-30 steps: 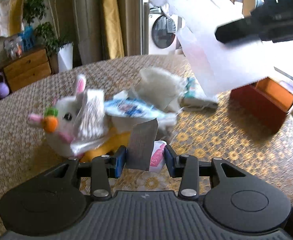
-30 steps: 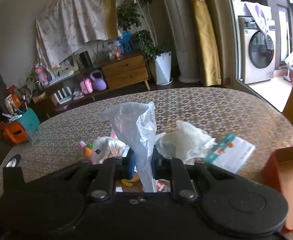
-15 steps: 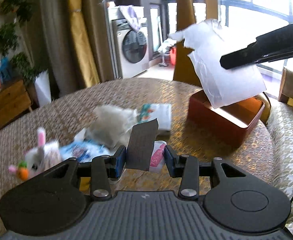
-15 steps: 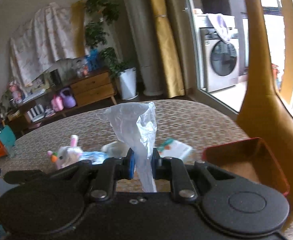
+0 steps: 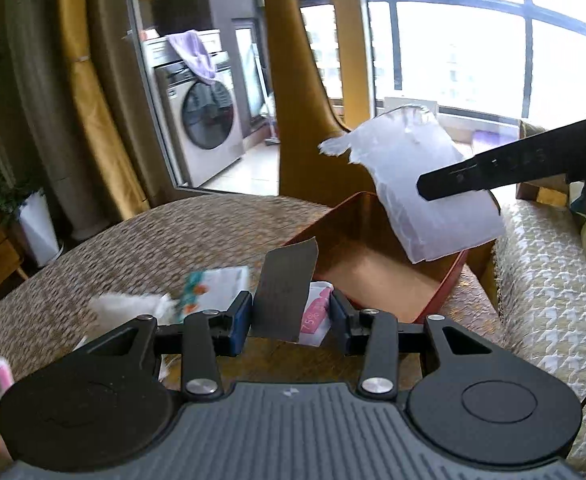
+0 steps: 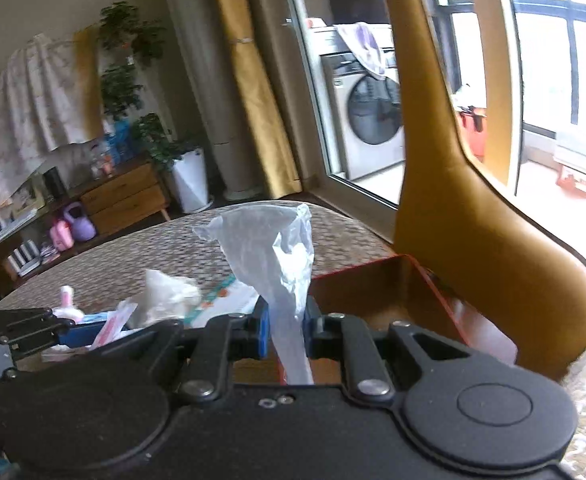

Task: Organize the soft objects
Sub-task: 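Carry the clear bag into the red tray with the right gripper while the left grasps a packet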

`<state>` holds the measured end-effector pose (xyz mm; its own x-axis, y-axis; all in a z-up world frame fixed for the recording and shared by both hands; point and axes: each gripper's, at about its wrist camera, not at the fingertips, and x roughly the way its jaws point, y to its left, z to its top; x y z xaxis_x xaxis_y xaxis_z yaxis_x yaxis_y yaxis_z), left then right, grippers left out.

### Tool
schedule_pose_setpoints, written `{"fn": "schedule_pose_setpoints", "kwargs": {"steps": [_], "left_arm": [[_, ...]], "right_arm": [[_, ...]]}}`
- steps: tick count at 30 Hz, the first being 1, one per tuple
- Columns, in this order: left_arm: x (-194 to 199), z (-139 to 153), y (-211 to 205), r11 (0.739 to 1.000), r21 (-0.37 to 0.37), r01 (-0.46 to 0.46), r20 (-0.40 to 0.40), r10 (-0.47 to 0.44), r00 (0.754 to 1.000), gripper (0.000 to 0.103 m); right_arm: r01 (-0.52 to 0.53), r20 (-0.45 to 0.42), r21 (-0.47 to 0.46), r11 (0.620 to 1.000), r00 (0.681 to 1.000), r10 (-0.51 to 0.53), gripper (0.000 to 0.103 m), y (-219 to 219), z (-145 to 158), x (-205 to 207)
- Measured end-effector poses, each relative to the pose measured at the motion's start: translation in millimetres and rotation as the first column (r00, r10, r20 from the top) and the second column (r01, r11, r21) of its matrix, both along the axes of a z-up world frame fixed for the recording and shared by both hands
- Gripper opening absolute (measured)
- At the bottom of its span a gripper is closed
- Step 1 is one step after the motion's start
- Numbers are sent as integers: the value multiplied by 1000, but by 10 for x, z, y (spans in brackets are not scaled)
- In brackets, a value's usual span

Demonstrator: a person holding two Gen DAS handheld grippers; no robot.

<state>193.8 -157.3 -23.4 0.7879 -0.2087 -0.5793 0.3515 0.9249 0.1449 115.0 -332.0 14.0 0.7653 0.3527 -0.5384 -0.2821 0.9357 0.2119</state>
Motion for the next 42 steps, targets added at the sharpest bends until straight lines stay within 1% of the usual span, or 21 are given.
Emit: {"fn": "schedule_pose_setpoints", "kwargs": {"steps": [5,10,16,20,23,26,33,40,42], "left_arm": [[242,-76,-329,999,32,40,-14,-40,999,41],[559,-176,-602,998,47,51,-49,-49,998,41],[975,-358,-818,998,28,51,-122,-47,991,41],[1189,-504,-918,998,31,54,-170,-48,984,41],[1311,-630,-988,997,47,53,-203,-43,978,41],[1405,-759,-1035,996,68,58,-237,-40,971,41],[1529,-923,-1138,996,64,64,-296,-43,954,41],[1542,-1015,-1150,995,81,61,-313,-33,949,42],[1526,-1026,-1162,994,89,63,-311,-32,950,46]], "right_arm": [[43,-16,4,999,999,-43,16,-209,-156,123],[70,-35,-11,997,997,-71,16,-358,-320,281],[94,-70,-26,995,993,-95,16,-458,-495,503],[105,-94,-29,994,990,-107,16,-520,-611,593],[120,-114,-27,992,986,-123,16,-551,-678,664],[136,-137,-25,990,981,-138,16,-576,-752,732],[146,-167,-45,988,974,-151,16,-527,-874,843],[144,-191,-83,986,969,-158,16,-492,-941,892],[146,-193,-95,985,968,-162,16,-488,-945,897]]}}
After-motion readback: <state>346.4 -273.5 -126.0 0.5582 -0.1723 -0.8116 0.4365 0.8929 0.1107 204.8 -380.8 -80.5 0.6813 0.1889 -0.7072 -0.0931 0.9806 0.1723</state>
